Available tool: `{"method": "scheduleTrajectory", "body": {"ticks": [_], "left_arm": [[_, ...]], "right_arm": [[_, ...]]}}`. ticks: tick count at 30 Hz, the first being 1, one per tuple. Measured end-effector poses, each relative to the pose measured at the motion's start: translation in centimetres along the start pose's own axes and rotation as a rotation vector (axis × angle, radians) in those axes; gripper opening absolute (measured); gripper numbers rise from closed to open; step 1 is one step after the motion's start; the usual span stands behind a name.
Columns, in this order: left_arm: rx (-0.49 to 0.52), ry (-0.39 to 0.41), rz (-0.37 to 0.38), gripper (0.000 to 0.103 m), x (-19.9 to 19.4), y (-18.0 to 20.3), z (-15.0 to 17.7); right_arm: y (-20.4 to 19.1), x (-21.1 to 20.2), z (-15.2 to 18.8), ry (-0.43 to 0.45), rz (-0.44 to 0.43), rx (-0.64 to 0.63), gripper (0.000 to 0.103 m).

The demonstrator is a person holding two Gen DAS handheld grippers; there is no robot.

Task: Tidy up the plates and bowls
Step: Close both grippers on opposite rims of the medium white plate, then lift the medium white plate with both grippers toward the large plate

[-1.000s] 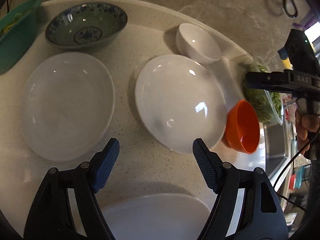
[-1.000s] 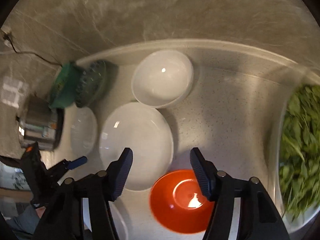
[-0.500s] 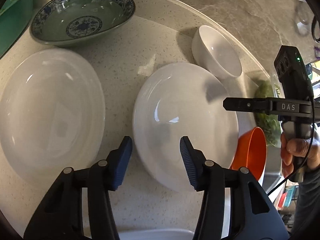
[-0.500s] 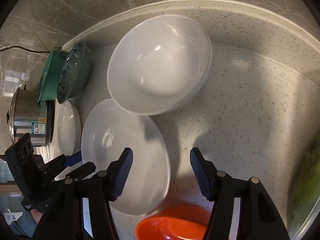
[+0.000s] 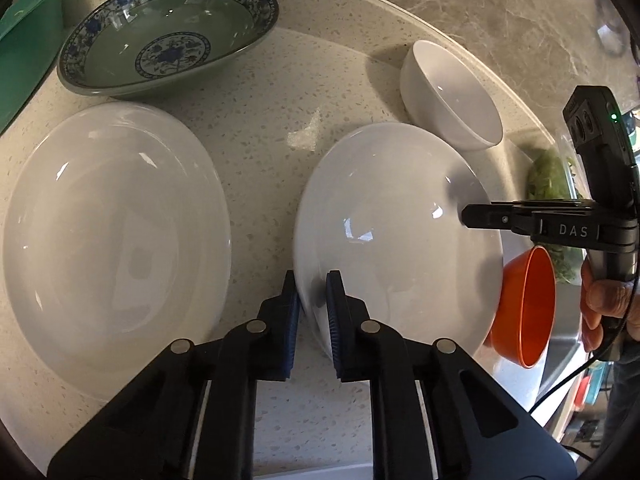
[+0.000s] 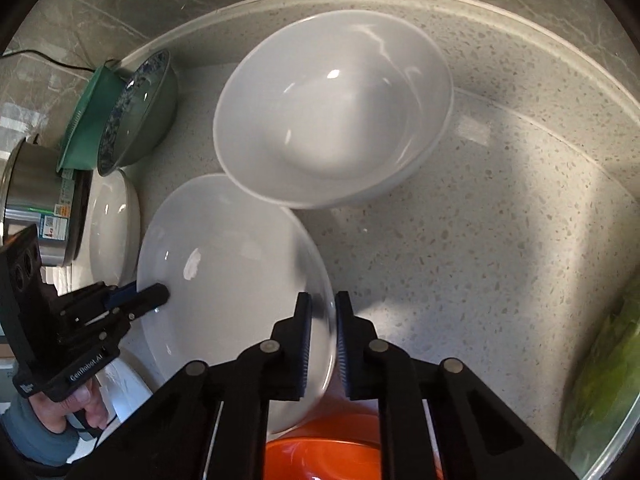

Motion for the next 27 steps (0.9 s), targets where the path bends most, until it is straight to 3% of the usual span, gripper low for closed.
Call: {"method": "scheduleTrajectory", "body": {"ticks": [5,11,27], "left_arm": [[0.032,-0.024,-0.008,0.012,0.3,0.4,-0.1],[0.076,-0.057,-0.018,0.012,0.0,0.6,0.2],[-0.034,-0.060,0.048,0.011,-2.9,-0.5,-0.1]], "right_arm": [[-1.0,-0.1,0.0,-0.002,0.055,-0.041,0.015],[-1.0,-0.3,0.2,0.014,0.042,-0.030,0.015],[-1.8,-3.3,-0.8,0.053,0.034,-0.034,0.016]]}}
Point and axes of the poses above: each gripper's, at about its wrist camera, not at the fingertips, and x roughly the way its jaws point, y to its right, z to its underside, the point moved 2 cm from there along x, roughly the way its jaws point, and after that the axes turned 1 degree about y, right-handed, at the moved point
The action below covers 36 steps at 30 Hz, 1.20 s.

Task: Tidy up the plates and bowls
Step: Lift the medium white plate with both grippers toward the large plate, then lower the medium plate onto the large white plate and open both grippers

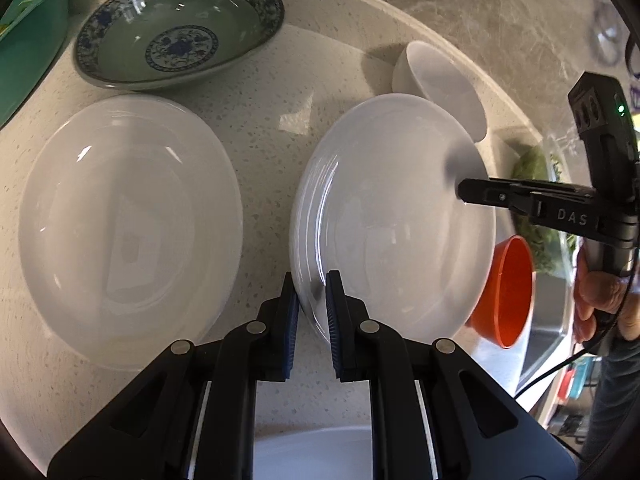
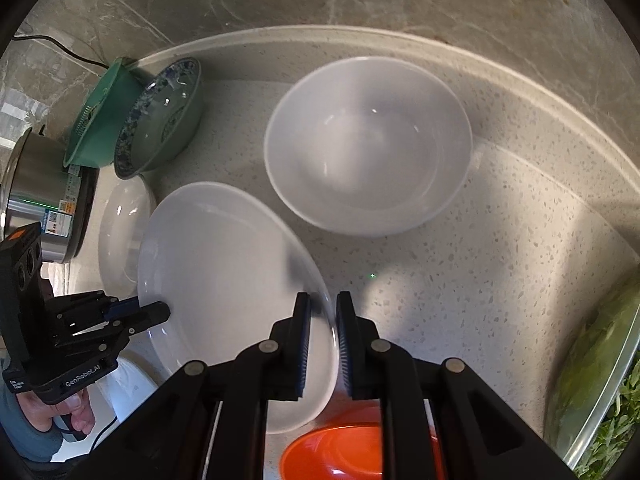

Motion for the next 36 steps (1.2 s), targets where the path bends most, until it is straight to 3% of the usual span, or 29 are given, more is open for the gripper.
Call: {"method": "scheduleTrajectory", "body": {"ticks": [9,18,29,36], "left_arm": [[0.009,0.039,0.028,0.011,-4.9,-0.1,1.2],[0.023,0.004,0.031,0.011,-8.2,-2.3,6.8],[0.017,-0.084,0.057,0.011,-10.1,-6.0,14.9],[0.021,-0.115,0.060,0.011,-10.3,-7.6,17.6]], "right_arm": [[-2.8,-3.3,1.2,0.028,-0.044,-0.010,0.016],[-9.3,-5.4,5.6,0.050,-0.082,-0.037,0.018],[-14.4,-3.0,12.3,-0.004,-0.115,0.030,0.018],[-16.3,-1.4,17.1,-0.044,-0.119,0.093,0.019]]}}
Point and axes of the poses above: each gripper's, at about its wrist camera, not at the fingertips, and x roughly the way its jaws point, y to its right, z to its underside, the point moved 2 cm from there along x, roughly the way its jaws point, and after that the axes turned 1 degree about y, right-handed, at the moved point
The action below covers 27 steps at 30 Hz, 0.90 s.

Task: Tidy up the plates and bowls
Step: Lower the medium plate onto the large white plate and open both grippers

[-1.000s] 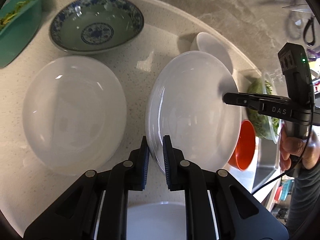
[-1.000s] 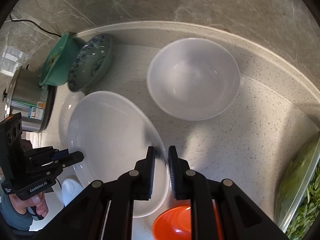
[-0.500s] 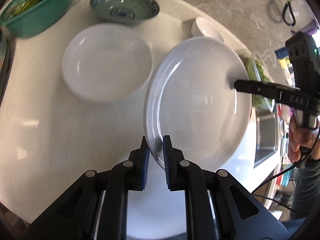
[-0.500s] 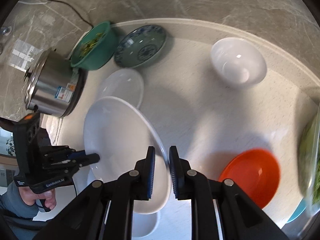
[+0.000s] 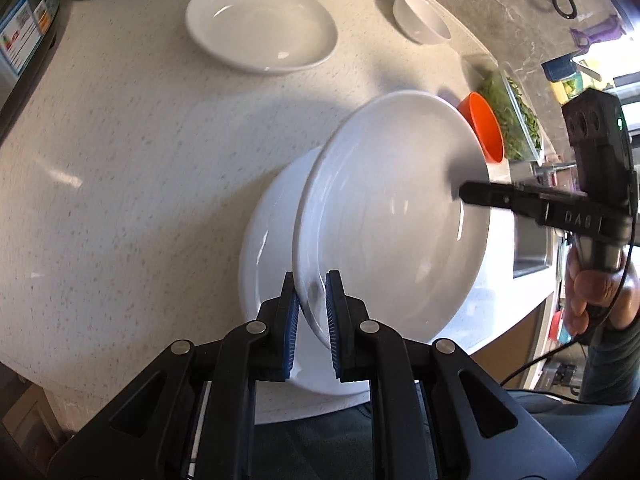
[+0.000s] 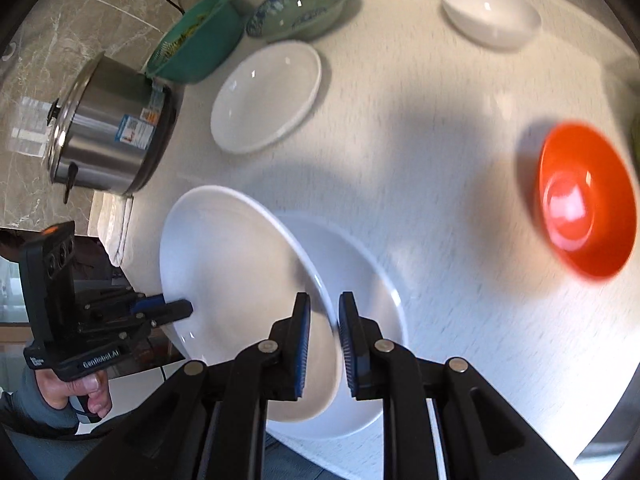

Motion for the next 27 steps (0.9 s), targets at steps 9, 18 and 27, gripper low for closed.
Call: {"method": "scheduleTrajectory", "body": {"ticks": [9,18,27], "left_arm": [[0.054,-0.027,-0.067,0.011,2.4,-0.3,2.2],[0.134,-0.025,-0.130,0.011,5.6,0.9,1.0],[0.220,0.049,-0.197,0.015,6.8,2.6,0.3]], "right_arm": [[1.0,3.1,4.4,-0.029,-0.023,0.104,0.019],[2.6,4.1,5.4,0.000,0.025,0.122,0.019],[1.5,4.5,6.2,0.060,0.128,0.027,0.023]]}}
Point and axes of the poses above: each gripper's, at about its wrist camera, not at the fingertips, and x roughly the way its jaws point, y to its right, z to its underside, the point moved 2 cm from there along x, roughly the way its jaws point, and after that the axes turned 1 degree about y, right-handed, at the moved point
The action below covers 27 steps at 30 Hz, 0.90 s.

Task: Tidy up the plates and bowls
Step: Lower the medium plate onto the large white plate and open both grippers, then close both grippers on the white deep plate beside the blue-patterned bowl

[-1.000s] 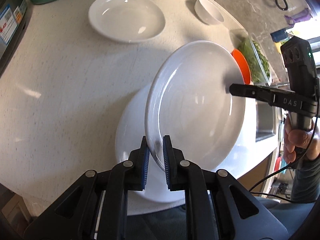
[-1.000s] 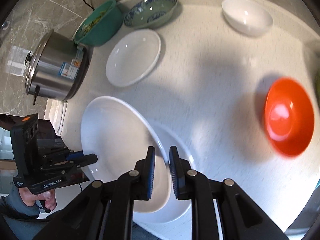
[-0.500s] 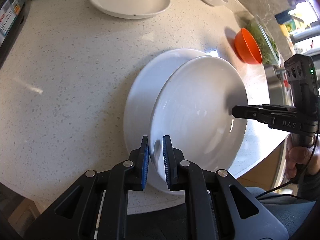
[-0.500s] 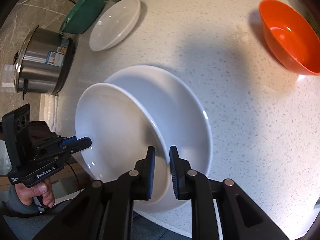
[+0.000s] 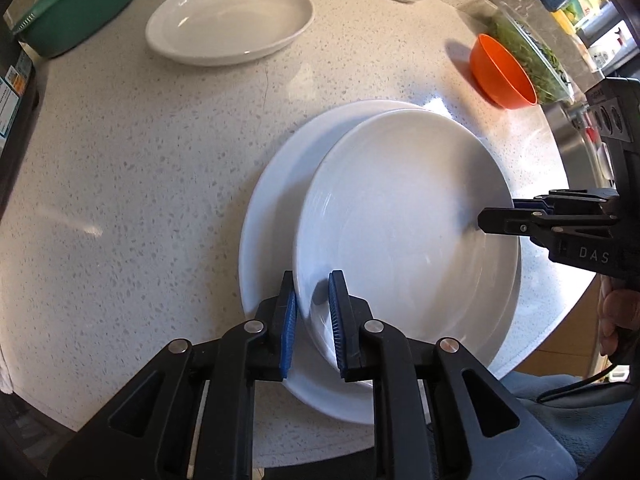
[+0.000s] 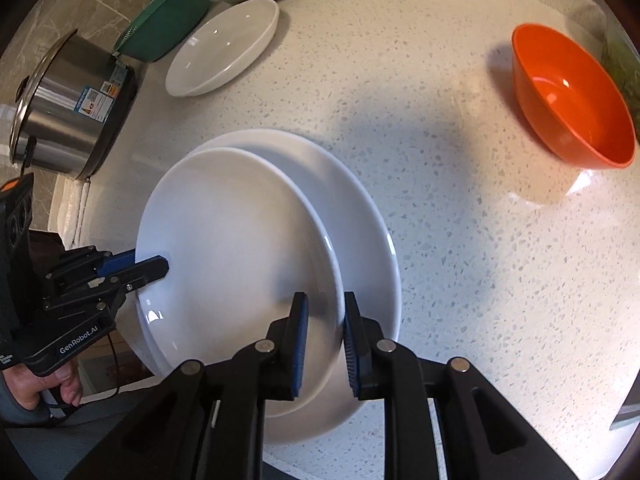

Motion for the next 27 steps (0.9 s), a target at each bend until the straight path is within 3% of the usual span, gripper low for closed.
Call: {"method": "scheduleTrajectory", "body": {"ticks": [5,7,9,11,14,16,17,18,19,21,23,27], "left_arm": [[-0.023,0.040,0.013,0.016,-0.9,-1.4,0.8],[-0.049,0.066,0.033,0.019,-1.5,-2.1,0.8],[-0.063,0.100,0.036,0.021,-2.2,-2.9,0.8],[-0.081,0.154,0.045,0.021,-3.3,-3.4,0.5],[-0.107,0.300,0.067,0.023,-5.5,-5.3,-0.2],[-0.132,0.348,0.077,0.042,-6.2,-6.7,-0.7],[-0.150,0.362,0.083,0.068,-6.5,-7.5,-0.9],[-0.172,0.379,0.098,0.082,-6.8,-8.5,-1.4],[-0.195,0.395,0.119,0.082,-7.1,-9.6,-2.1],[-0.233,0.397,0.152,0.082,-7.7,-11.5,-3.7],[-0.261,0.417,0.181,0.082,-8.3,-13.3,-5.7],[-0.268,0.424,0.203,0.082,-8.3,-16.1,-9.9]], "right_arm": [[-0.3,0.0,0.3,0.030,-0.032,0.000,0.043],[-0.4,-0.3,0.1,0.044,-0.038,0.001,0.059],[-0.5,-0.8,0.0,0.060,-0.041,-0.002,0.068],[-0.3,-1.3,-0.2,0.066,-0.049,0.010,0.070],[0.2,-2.7,-0.7,0.097,-0.093,0.042,0.076],[0.6,-4.1,-1.5,0.151,-0.139,0.047,0.081],[0.8,-4.9,-2.1,0.183,-0.172,0.045,0.084],[0.9,-5.7,-3.0,0.217,-0.223,0.045,0.092],[1.1,-6.3,-3.9,0.241,-0.271,0.049,0.103],[1.4,-7.1,-6.2,0.283,-0.392,0.055,0.103],[1.9,-7.4,-8.5,0.312,-0.447,0.056,0.103],[2.6,-5.9,-14.0,0.305,-0.607,0.079,0.103]]}}
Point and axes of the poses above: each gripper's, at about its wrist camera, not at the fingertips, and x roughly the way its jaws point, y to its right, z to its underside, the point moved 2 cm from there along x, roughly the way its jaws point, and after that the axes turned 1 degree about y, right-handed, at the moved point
